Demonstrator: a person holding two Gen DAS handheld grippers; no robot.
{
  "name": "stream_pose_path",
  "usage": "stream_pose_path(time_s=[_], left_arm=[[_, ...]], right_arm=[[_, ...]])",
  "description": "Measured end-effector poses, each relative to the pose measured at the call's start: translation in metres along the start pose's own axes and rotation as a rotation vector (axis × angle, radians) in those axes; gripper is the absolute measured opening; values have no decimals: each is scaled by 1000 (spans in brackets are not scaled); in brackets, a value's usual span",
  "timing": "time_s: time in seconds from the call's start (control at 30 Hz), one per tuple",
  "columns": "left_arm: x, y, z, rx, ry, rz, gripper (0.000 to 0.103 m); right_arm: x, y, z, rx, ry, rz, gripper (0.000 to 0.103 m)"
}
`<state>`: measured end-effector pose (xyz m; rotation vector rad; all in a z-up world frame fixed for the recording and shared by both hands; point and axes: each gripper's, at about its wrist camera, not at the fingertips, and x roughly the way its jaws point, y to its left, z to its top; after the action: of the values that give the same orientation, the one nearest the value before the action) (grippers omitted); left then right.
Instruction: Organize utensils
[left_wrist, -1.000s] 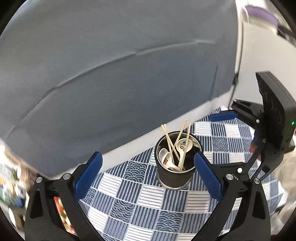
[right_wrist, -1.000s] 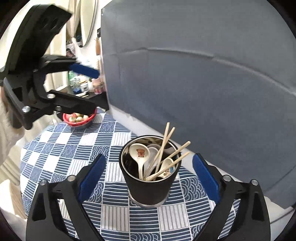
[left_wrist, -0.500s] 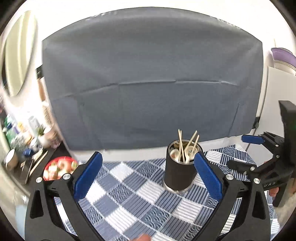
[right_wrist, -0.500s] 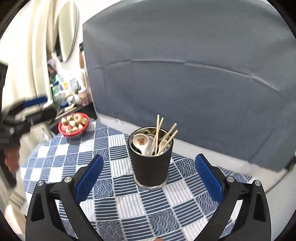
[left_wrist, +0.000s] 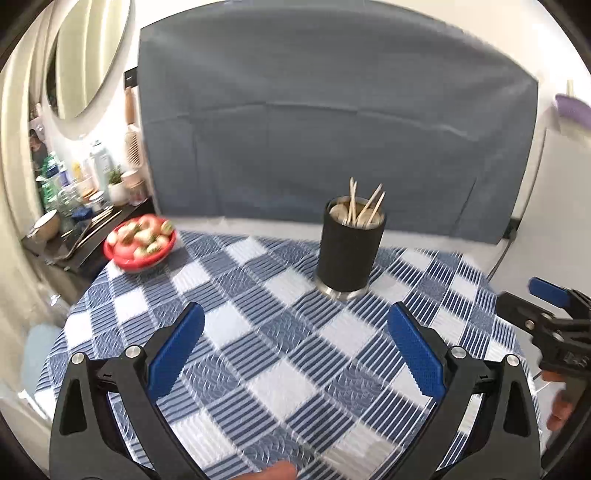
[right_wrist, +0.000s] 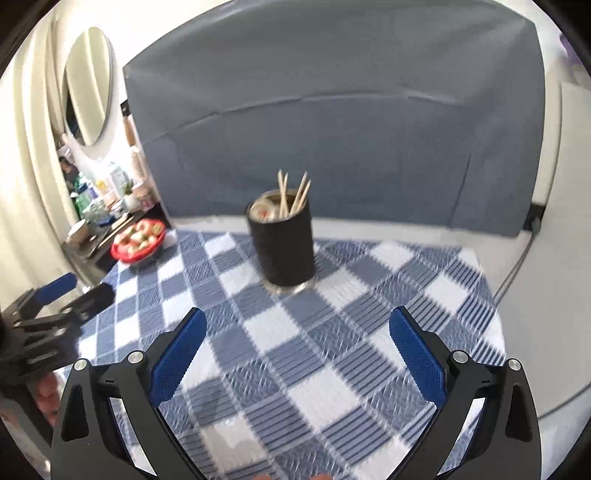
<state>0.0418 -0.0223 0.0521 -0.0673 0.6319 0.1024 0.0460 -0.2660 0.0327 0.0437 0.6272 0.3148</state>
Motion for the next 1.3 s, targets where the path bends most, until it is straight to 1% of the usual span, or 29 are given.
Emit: stream_pose_path(time_s=[0.03,0.07,0.13,0.2,0.33,0.37,0.43,0.53,0.6,0.87,1.13,1.3], left_arm=[[-2,-2,-7,5,25,7,97],[-5,-3,-13,14,40,-4,97],[-9,-6,-22,39,54,-12,97],[-12,-6,-27,37,57,-1,97],[-15,-2,-32,12,62,26,97],[-17,-3,-33,12,66,31,97],[-21,-4,-35,22,55,32,97],[-24,-5,-35,28,50,28,97],[-24,-5,-35,29,52,22,97],[-22,-2,-41,41,74,-1,97],[-19,5,-44,24,98,-2,97],[-20,8,-43,7,93,-4,97]], right_arm=[[-2,1,-6,8,16,0,95],[-6,2,-13,16,31,-5,95],[-11,4,-24,22,44,-28,95],[-17,8,-34,8,38,-68,95],[-24,8,-48,15,39,-110,95],[-24,8,-50,13,43,-112,95],[-26,8,-54,23,46,-90,95],[-27,9,-58,26,53,-94,95],[-30,12,-60,15,43,-111,95],[-34,15,-61,15,25,-122,95],[-40,21,-63,-12,12,-139,95],[-40,20,-63,-8,13,-146,95]])
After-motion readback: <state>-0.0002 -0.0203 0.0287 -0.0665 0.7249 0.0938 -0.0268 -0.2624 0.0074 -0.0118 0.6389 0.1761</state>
